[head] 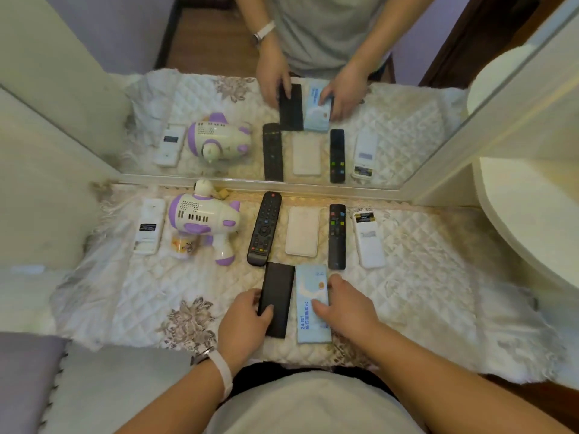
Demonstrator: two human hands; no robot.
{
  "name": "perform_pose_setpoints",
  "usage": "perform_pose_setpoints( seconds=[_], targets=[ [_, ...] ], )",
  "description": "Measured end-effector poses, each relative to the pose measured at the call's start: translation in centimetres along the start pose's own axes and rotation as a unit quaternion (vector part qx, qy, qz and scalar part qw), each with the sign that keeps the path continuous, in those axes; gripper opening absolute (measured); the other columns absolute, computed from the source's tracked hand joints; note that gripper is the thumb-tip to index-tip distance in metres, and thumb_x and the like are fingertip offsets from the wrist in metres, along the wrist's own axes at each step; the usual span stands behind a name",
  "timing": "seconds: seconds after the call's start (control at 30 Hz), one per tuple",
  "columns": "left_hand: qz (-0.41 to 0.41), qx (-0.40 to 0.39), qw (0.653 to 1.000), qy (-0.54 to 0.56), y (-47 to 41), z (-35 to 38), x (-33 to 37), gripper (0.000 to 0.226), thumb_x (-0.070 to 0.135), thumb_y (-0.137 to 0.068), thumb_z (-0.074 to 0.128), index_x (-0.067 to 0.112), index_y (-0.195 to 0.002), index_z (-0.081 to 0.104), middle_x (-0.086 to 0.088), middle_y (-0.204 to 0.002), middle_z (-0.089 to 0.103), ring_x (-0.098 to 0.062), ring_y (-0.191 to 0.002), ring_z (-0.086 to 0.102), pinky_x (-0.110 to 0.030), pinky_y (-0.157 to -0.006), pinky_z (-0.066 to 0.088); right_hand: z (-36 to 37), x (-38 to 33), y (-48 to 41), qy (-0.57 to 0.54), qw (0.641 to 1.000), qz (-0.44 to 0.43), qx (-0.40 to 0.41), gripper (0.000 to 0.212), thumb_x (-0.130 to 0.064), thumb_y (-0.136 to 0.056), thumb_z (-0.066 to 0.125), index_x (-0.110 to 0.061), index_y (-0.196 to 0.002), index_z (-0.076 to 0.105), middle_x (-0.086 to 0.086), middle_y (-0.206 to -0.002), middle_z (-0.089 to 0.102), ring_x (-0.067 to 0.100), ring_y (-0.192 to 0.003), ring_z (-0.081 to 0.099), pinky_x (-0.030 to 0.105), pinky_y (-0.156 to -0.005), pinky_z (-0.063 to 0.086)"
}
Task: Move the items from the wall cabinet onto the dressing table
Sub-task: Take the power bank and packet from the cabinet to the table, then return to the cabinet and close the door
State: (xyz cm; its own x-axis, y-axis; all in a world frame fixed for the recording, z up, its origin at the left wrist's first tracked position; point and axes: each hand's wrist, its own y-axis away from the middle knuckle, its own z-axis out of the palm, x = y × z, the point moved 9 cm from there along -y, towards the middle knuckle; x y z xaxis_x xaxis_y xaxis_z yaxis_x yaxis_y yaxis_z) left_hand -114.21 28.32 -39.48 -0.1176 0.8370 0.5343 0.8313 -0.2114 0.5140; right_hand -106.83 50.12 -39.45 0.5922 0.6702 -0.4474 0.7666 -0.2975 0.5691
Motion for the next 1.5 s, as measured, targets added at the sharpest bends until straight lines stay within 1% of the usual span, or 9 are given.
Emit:
perform_pose_setpoints(
  seconds=[0.07, 0.13, 0.33, 0.53, 0.7, 1.0, 1.13, 1.27, 1.5],
  targets=[
    [0.002, 0.03, 0.999, -0.033, 0.7, -0.4, 0.5, 0.038, 0.037, -0.088, 0.063, 0.021, -0.122, 0.06, 0.003, -0.113, 0.063, -0.015, -0.1, 0.061, -0.025, -0.073, 0.042, -0.8, -0.4, -0.3, 0.031, 0.998, -0.053, 0.005, 0.043, -0.051, -0.085, 0.052, -0.03, -0.122, 0.047, -0.009, -0.112, 0.06, 0.015, -0.097, 0.061, 0.03, -0.065, 0.043],
    [0.024, 0.056, 0.996, -0.061, 1.6, -0.7, 1.4, 0.037, 0.037, -0.09, 0.06, 0.019, -0.122, 0.06, 0.0, -0.115, 0.063, -0.017, -0.103, 0.06, -0.026, -0.074, 0.042, -1.6, -0.9, -0.5, 0.088, 0.991, -0.102, 0.01, 0.041, -0.049, -0.087, 0.048, -0.029, -0.123, 0.048, -0.004, -0.112, 0.057, 0.019, -0.099, 0.06, 0.033, -0.066, 0.045],
    [0.083, 0.157, 0.976, -0.126, 5.8, -2.2, 4.9, 0.038, 0.034, -0.09, 0.051, 0.015, -0.121, 0.063, -0.004, -0.118, 0.064, -0.024, -0.105, 0.06, -0.034, -0.085, 0.049, -2.9, -3.8, 0.8, 0.209, 0.934, -0.288, 0.044, 0.044, -0.046, -0.09, 0.042, -0.016, -0.121, 0.053, 0.004, -0.117, 0.054, 0.025, -0.105, 0.052, 0.038, -0.075, 0.048],
    [0.071, 0.228, 0.952, -0.192, 10.9, -3.6, 4.6, 0.047, 0.04, -0.087, 0.048, 0.014, -0.122, 0.064, -0.01, -0.126, 0.063, -0.03, -0.114, 0.06, -0.044, -0.093, 0.048, -2.3, -7.7, 3.5, 0.237, 0.877, -0.415, 0.047, 0.053, -0.047, -0.08, 0.04, -0.012, -0.107, 0.069, 0.008, -0.107, 0.067, 0.028, -0.095, 0.063, 0.04, -0.071, 0.055],
    [0.04, 0.28, 0.931, -0.231, 15.8, -6.0, 2.5, 0.042, 0.037, -0.085, 0.053, 0.017, -0.121, 0.063, -0.008, -0.125, 0.062, -0.027, -0.113, 0.058, -0.039, -0.094, 0.046, -0.9, -12.1, 7.3, 0.223, 0.829, -0.512, 0.035, 0.048, -0.046, -0.081, 0.05, -0.012, -0.11, 0.068, 0.006, -0.106, 0.067, 0.027, -0.096, 0.063, 0.04, -0.072, 0.055],
    [-0.073, 0.372, 0.899, -0.221, 28.3, -8.9, -5.0, 0.041, 0.041, -0.085, 0.049, 0.02, -0.115, 0.065, -0.009, -0.118, 0.065, -0.028, -0.106, 0.06, -0.038, -0.091, 0.044, 4.9, -20.3, 19.2, 0.234, 0.701, -0.673, 0.025, 0.048, -0.048, -0.079, 0.056, -0.016, -0.114, 0.065, 0.006, -0.114, 0.065, 0.027, -0.104, 0.06, 0.039, -0.083, 0.05],
    [-0.119, 0.394, 0.889, -0.2, 34.7, -9.3, -9.7, 0.041, 0.043, -0.086, 0.05, 0.021, -0.117, 0.065, -0.007, -0.124, 0.063, -0.028, -0.111, 0.058, -0.042, -0.096, 0.045, 9.4, -23.0, 26.0, 0.271, 0.652, -0.708, 0.025, 0.049, -0.05, -0.082, 0.052, -0.017, -0.115, 0.067, 0.005, -0.113, 0.067, 0.027, -0.104, 0.061, 0.041, -0.083, 0.051],
    [-0.144, 0.441, 0.869, -0.173, 42.3, -8.9, -14.5, 0.042, 0.041, -0.084, 0.054, 0.019, -0.117, 0.065, -0.007, -0.122, 0.064, -0.028, -0.112, 0.059, -0.043, -0.096, 0.046, 14.4, -24.4, 33.3, 0.29, 0.622, -0.727, 0.009, 0.049, -0.05, -0.082, 0.051, -0.017, -0.116, 0.065, 0.005, -0.113, 0.066, 0.027, -0.105, 0.06, 0.04, -0.081, 0.051],
    [-0.201, 0.509, 0.824, -0.148, 56.1, -6.3, -23.6, 0.042, 0.042, -0.087, 0.052, 0.019, -0.12, 0.063, -0.005, -0.125, 0.062, -0.027, -0.116, 0.055, -0.04, -0.1, 0.033, 24.8, -25.2, 46.1, 0.315, 0.538, -0.782, -0.023, 0.048, -0.049, -0.085, 0.051, -0.017, -0.119, 0.061, 0.004, -0.118, 0.062, 0.026, -0.108, 0.058, 0.041, -0.083, 0.05]
  ],
)
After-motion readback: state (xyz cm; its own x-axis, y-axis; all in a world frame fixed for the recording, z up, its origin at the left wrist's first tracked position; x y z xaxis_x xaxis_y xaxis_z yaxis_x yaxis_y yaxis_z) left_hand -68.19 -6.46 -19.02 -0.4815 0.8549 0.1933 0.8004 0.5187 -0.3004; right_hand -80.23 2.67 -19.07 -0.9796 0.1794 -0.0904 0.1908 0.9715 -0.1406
